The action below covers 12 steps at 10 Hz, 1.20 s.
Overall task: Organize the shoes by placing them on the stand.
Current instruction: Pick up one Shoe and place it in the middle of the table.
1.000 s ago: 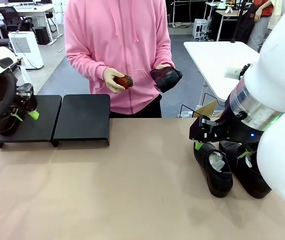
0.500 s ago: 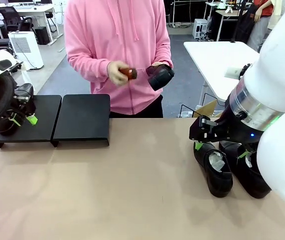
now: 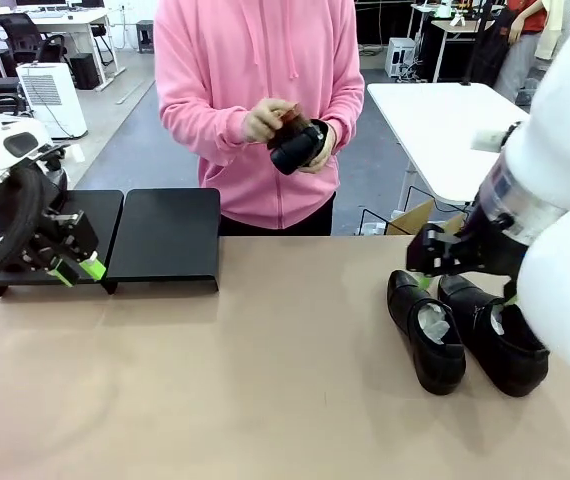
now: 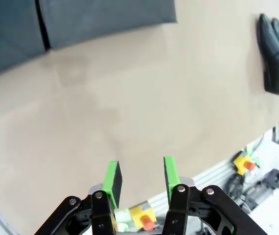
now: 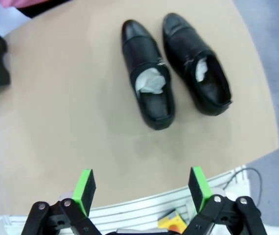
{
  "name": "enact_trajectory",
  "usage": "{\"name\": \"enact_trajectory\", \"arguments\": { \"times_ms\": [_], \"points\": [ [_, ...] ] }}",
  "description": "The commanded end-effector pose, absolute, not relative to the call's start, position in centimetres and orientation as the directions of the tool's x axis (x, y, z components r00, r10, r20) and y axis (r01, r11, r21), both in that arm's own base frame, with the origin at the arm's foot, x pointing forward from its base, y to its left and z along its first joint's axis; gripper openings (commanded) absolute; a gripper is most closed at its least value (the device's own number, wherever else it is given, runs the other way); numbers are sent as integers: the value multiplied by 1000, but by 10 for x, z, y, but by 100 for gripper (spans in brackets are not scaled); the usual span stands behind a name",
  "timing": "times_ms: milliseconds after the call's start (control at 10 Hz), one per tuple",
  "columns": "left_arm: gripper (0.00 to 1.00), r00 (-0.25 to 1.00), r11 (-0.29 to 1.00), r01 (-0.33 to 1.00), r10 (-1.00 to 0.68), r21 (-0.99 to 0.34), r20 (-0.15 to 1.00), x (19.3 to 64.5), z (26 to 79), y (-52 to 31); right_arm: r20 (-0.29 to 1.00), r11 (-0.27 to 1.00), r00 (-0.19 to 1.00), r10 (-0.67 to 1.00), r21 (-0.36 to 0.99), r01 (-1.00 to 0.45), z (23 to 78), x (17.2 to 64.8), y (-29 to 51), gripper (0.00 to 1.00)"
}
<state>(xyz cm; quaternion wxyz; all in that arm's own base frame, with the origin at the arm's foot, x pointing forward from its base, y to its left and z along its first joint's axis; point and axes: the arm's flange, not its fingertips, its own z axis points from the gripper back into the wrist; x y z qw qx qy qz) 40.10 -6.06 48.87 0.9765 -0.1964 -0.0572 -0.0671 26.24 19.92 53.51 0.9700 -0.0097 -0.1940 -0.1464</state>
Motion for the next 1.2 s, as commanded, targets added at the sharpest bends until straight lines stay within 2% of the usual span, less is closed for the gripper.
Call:
{"name": "enact_trajectory", "arguments": {
  "times_ms": [0,300,600,900,1100],
  "points": [
    [48,990,912,116,-75,-393,117,398,488,-53,289,969,925,-248,72,237,517,274,176,100],
    [48,984,914,154,-109,-376,138,401,489,-61,184,964,947,-264,97,249,447,302,150,100],
    [48,984,914,154,-109,-376,138,401,489,-61,144,958,955,-258,165,234,415,317,135,100],
    [48,984,914,154,-109,-376,138,401,489,-61,205,979,962,-181,135,155,378,335,160,100],
    [48,984,914,154,-109,-376,138,401,489,-61,193,993,978,-85,99,66,356,339,180,100]
  ]
}}
